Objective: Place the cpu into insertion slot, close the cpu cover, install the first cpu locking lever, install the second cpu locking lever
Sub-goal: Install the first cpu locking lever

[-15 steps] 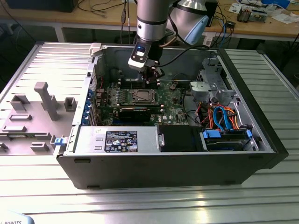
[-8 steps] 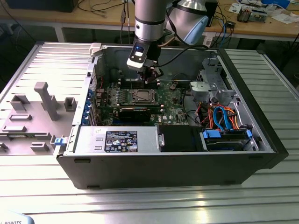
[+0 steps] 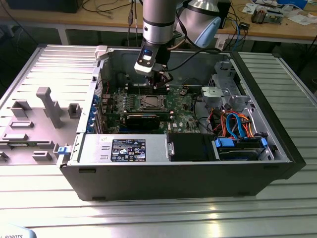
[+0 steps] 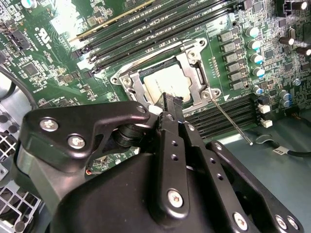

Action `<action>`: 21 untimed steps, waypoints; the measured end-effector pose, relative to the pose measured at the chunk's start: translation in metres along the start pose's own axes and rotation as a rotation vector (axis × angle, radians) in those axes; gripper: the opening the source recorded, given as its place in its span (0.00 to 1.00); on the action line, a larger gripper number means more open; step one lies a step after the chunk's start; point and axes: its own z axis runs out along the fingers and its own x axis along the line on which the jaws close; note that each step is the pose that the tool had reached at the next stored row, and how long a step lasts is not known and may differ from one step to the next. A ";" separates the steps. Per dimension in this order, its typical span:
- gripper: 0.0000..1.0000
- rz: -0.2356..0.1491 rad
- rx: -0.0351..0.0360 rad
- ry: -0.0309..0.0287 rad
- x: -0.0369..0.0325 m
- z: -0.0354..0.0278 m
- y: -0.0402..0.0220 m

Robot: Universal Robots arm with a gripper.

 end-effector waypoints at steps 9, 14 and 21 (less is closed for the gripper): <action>0.11 -0.001 -0.0001 0.0000 0.0000 0.0000 0.0000; 0.11 -0.003 -0.0001 0.0000 0.0001 0.0000 -0.0003; 0.11 -0.106 -0.0012 -0.0008 0.0002 0.0000 -0.0004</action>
